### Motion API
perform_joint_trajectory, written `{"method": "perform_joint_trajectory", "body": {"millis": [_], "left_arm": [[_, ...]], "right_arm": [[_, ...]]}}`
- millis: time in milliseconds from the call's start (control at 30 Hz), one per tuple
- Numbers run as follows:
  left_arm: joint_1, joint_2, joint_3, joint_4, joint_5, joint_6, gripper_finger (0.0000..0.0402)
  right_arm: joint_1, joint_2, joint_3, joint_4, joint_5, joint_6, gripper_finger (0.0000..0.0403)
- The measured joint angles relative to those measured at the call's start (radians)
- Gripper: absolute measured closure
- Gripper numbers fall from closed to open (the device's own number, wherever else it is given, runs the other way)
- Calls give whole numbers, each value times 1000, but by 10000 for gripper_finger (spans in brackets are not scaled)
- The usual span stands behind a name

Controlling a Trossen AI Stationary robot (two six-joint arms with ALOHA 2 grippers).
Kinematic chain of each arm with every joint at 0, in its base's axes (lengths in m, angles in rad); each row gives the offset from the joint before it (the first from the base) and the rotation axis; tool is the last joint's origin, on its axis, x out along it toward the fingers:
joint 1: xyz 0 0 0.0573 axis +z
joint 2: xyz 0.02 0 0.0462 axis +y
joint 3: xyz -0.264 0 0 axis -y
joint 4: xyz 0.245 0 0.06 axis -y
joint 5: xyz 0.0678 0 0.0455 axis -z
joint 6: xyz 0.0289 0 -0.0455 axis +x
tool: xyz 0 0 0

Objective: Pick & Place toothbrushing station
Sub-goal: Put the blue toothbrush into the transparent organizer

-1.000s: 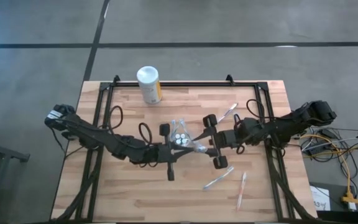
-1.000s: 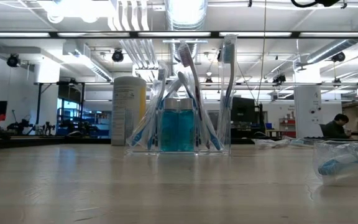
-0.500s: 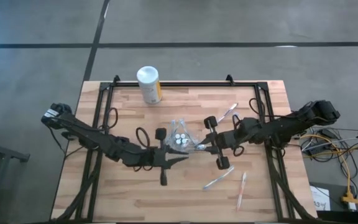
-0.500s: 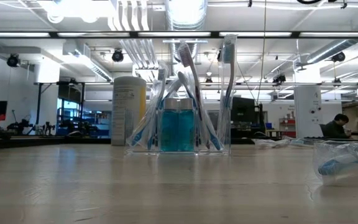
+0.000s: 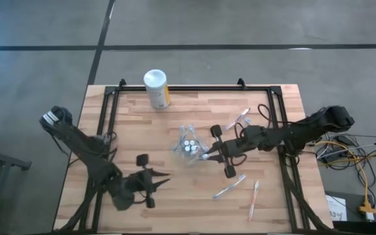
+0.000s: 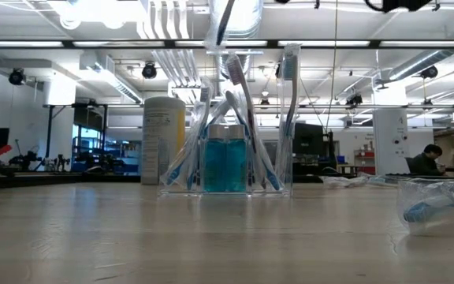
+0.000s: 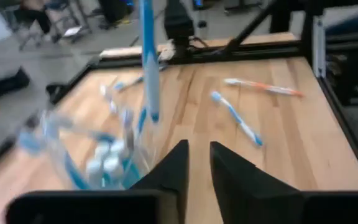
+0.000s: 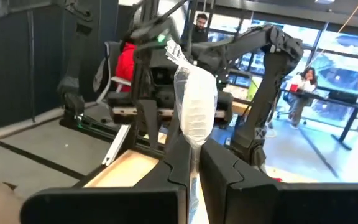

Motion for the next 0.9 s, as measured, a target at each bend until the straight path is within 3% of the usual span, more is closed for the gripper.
{"method": "perform_joint_trajectory", "body": {"millis": [167,300,433,567,700,833,900], "left_arm": [[-54,1,-143,4,-16,-187,388],[-54,1,-223,39,59,-210,394],[-23,0,-263,102,165,-88,398],[51,-34,-257,131,199,152,399],[191,-135,-242,182,422,343,400],[352,-254,-286,291,807,439,400],[412,-316,-320,326,881,445,400]], "right_arm": [[-53,56,5,21,-28,28,390],[-70,65,7,25,-30,12,390],[-77,68,8,21,-28,-5,390],[-78,68,8,22,-30,-9,390],[-80,67,8,24,-30,-11,390],[-79,67,8,23,-34,-11,390],[-79,67,8,24,-35,-3,390]]}}
